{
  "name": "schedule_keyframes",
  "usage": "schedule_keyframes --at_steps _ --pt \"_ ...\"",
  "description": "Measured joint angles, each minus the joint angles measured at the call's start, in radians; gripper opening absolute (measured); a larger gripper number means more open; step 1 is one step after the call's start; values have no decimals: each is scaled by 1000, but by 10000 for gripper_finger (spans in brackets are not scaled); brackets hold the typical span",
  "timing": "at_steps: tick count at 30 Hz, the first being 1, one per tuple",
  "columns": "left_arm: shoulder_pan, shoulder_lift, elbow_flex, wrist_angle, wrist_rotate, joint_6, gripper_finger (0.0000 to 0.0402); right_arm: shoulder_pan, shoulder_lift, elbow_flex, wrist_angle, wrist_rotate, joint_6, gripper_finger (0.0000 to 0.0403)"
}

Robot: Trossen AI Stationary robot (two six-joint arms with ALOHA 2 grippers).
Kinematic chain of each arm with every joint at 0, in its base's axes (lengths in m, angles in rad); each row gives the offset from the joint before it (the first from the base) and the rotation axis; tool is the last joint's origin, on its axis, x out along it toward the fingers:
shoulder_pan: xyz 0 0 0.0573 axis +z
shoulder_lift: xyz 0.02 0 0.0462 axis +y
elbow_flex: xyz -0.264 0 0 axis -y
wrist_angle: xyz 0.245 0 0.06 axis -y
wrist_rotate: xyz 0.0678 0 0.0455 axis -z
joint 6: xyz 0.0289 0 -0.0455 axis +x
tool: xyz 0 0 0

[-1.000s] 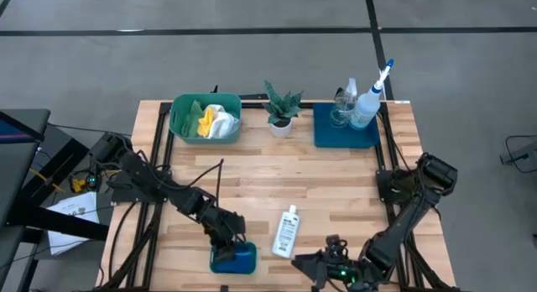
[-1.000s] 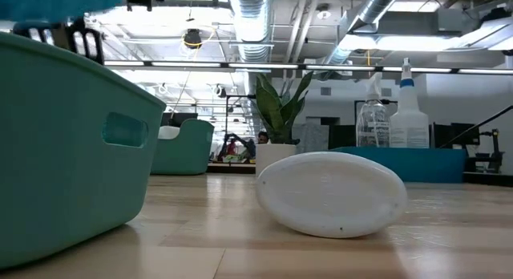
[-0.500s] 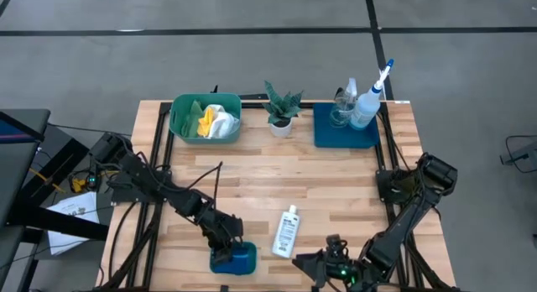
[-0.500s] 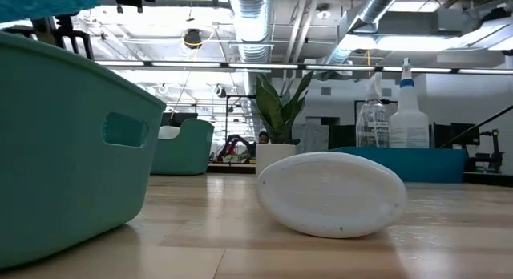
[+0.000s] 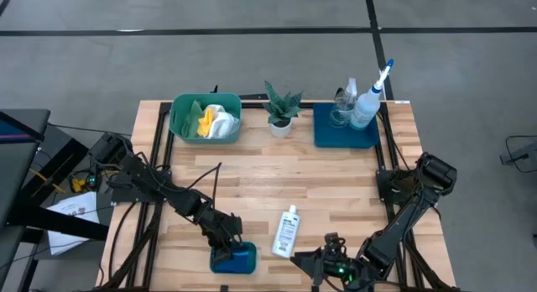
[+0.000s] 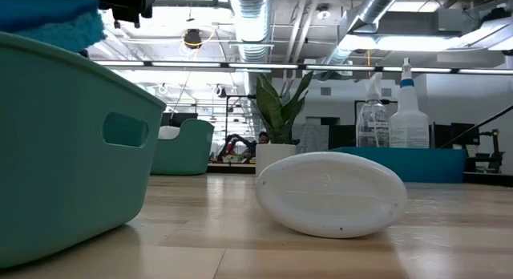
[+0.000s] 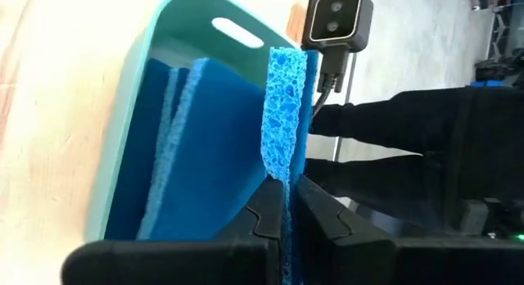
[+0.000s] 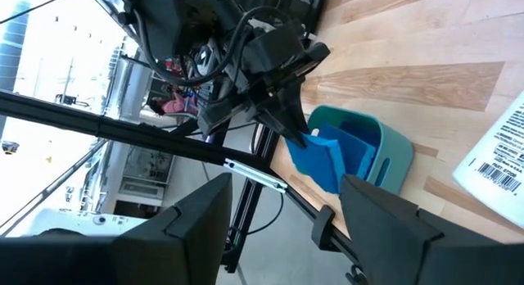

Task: Pick & Place Kitchen Items
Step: Put the blue sponge into the bottom green bin

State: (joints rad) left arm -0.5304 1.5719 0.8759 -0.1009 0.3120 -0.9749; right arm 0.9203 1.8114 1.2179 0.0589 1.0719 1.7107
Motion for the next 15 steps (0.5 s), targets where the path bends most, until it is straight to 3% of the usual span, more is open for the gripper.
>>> schedule_keyframes --at_steps 15 --pt "-2 0 -3 -2 2 5 23 0 0 0 0 -1 2 219"
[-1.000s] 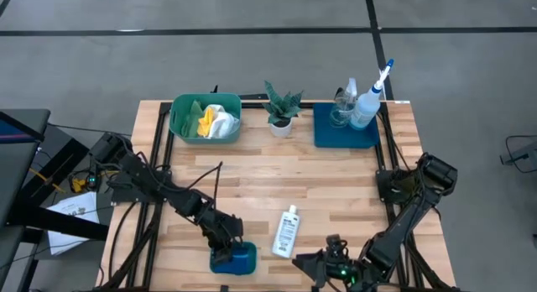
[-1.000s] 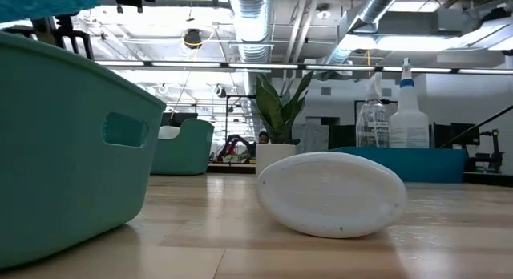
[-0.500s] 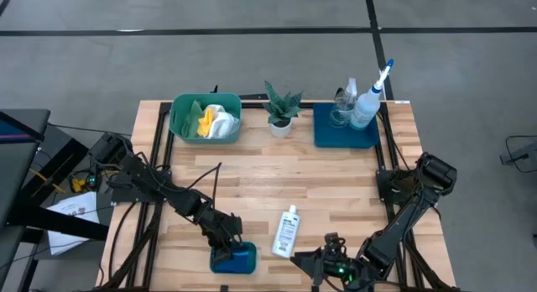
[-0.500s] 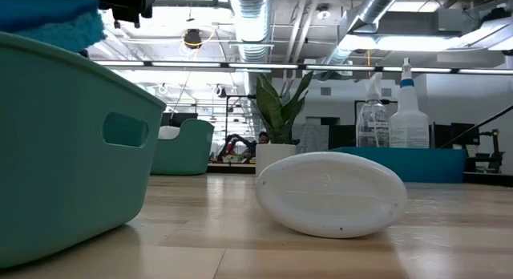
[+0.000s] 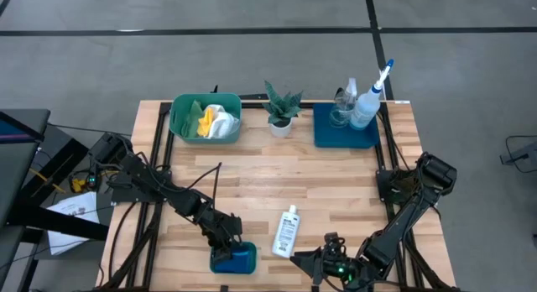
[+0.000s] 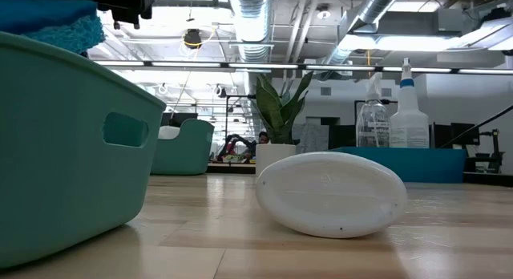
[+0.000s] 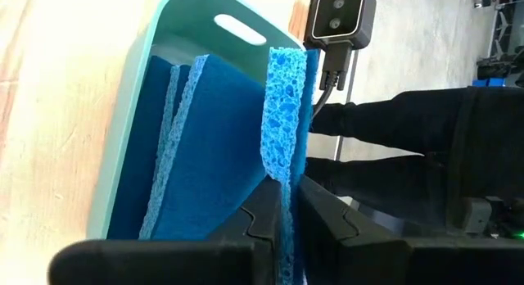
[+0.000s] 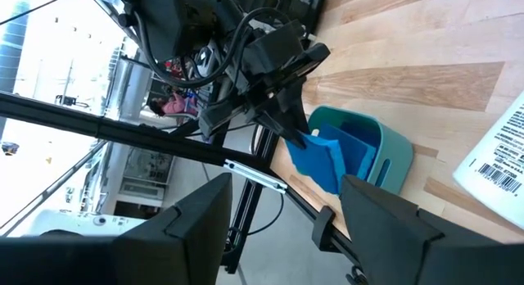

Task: Pick & Place Kitchen Items
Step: Put the blue sponge into the bottom green bin, then put the white plastic restorer bottle into the blue bin

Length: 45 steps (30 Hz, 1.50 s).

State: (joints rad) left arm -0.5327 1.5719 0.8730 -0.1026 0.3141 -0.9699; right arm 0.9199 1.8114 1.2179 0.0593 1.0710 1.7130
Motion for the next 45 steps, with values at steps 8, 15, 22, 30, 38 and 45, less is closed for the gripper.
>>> schedule_keyframes --at_steps 8,15,22,30,38,45 --pt "0 0 0 -1 -3 0 54 0 0 0 0 0 0 219" --pt "0 0 0 -1 -5 4 98 0 0 0 0 0 0 219" --pt "0 -43 0 -3 -42 29 142 0 0 0 0 -1 -3 219" --pt "0 -131 -3 -37 -83 55 182 0 0 0 1 -3 -7 219" --pt "-1 -250 -36 -6 -168 105 186 -6 0 0 1 -2 -14 219" --pt "-32 -375 -36 138 -305 207 176 -19 0 0 2 3 -14 219"
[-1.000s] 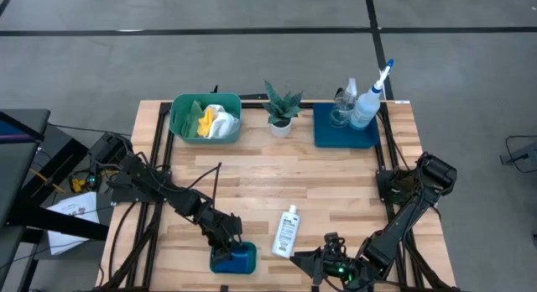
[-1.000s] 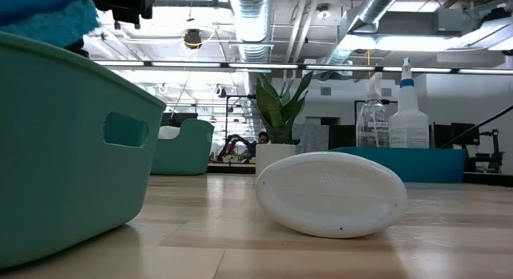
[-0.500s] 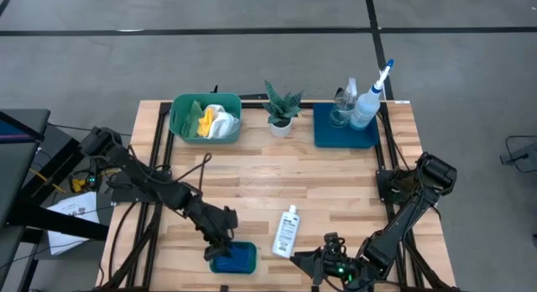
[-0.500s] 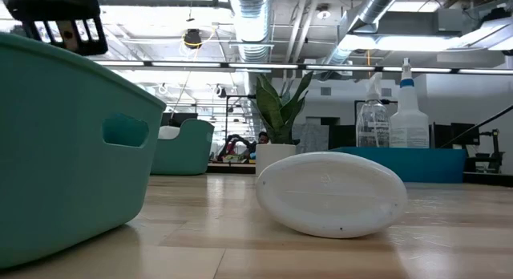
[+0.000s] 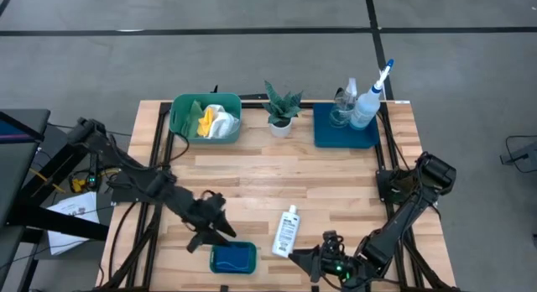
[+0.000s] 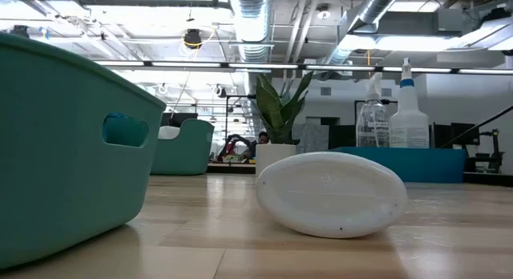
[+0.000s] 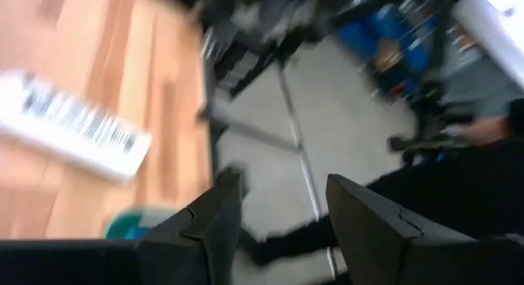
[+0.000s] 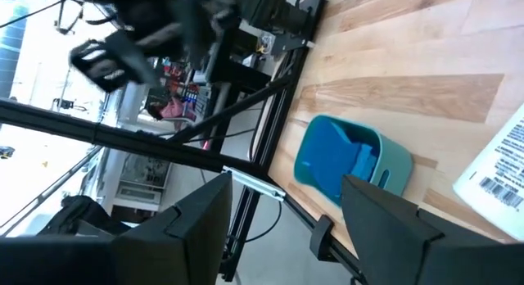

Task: Pick & Place Kitchen Items
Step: Put the white plastic restorer bottle into the blue bin

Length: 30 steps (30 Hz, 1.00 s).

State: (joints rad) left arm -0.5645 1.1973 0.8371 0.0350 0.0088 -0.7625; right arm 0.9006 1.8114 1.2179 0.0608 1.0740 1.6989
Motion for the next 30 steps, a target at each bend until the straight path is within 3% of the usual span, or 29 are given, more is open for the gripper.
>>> schedule_keyframes --at_steps 9,14,20,30 --pt "-117 -135 0 82 -216 110 180 -50 -26 0 -24 -19 8 219" --pt "-185 -181 0 52 -300 112 180 -108 -75 0 -186 -149 113 217" --pt "-255 -192 0 55 -337 112 182 -174 -115 0 -311 -288 165 203" --pt "-443 -239 0 88 -381 247 156 -244 -112 0 -312 -316 143 190"
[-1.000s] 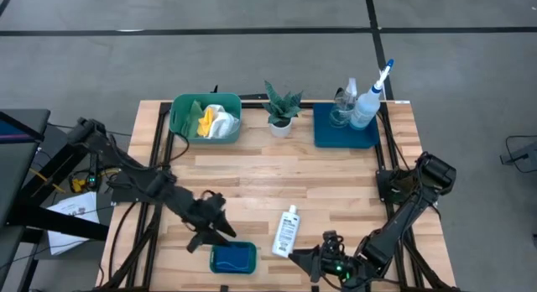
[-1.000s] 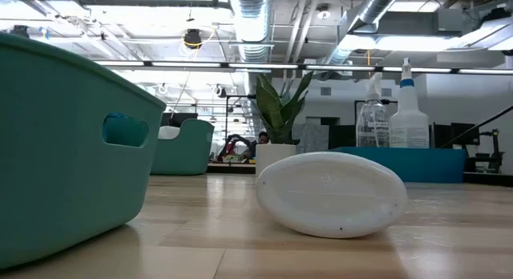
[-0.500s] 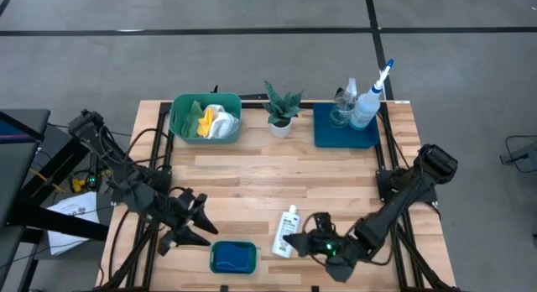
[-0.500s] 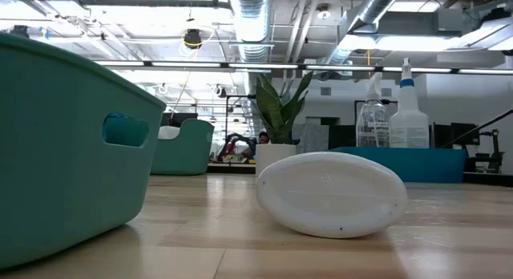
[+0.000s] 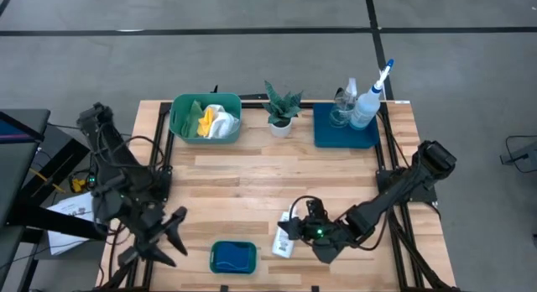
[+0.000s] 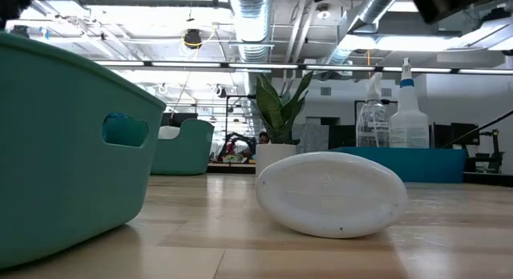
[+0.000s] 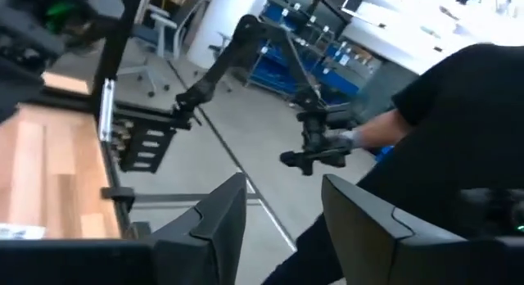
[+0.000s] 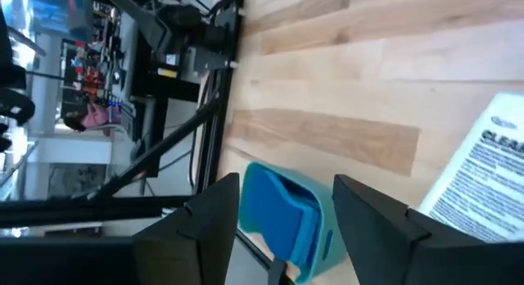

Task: Pick & Place Kitchen Items
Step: Put the white plastic restorer bottle into the blue bin

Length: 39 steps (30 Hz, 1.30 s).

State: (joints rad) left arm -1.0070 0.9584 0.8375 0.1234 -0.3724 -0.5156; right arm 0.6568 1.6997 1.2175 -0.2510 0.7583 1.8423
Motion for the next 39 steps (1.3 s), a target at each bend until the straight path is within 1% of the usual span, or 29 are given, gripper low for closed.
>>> schedule_keyframes --at_steps 2,5,9,11,13,16,19,20,23,27,29,31,33,37,39 --pt "-39 -31 0 -49 -66 19 144 -12 0 0 7 3 -6 190" --pt "-85 -90 0 -156 -192 53 119 -28 0 0 10 3 -10 190" --pt "-93 -164 0 -271 -360 168 79 -48 0 0 22 3 7 189" --pt "-68 -203 0 -294 -384 244 57 -61 0 0 23 2 16 189" --pt "-21 -242 0 -326 -371 308 35 -74 0 0 24 2 16 189" --pt "84 -307 0 -390 -287 355 7 -102 0 0 27 -8 8 189" --pt "213 -366 0 -439 -184 354 5 -142 0 0 28 -70 0 190" --pt "259 -383 -1 -443 -139 359 6 -157 0 0 28 -92 -15 189" --pt "394 -443 -45 -420 39 403 5 -203 0 0 36 -142 -52 189" --pt "568 -515 -176 -289 225 398 1 -242 0 0 91 -152 -68 189" --pt "632 -537 -267 -177 336 384 2 -250 1 0 89 -152 -35 188" --pt "674 -546 -355 -47 442 373 2 -247 1 0 88 -130 24 186" --pt "700 -549 -435 35 517 381 2 -238 1 0 86 -77 80 182" --pt "729 -553 -566 80 599 383 3 -217 7 3 81 57 178 171" --pt "733 -579 -613 135 642 385 3 -204 8 14 76 135 196 165"
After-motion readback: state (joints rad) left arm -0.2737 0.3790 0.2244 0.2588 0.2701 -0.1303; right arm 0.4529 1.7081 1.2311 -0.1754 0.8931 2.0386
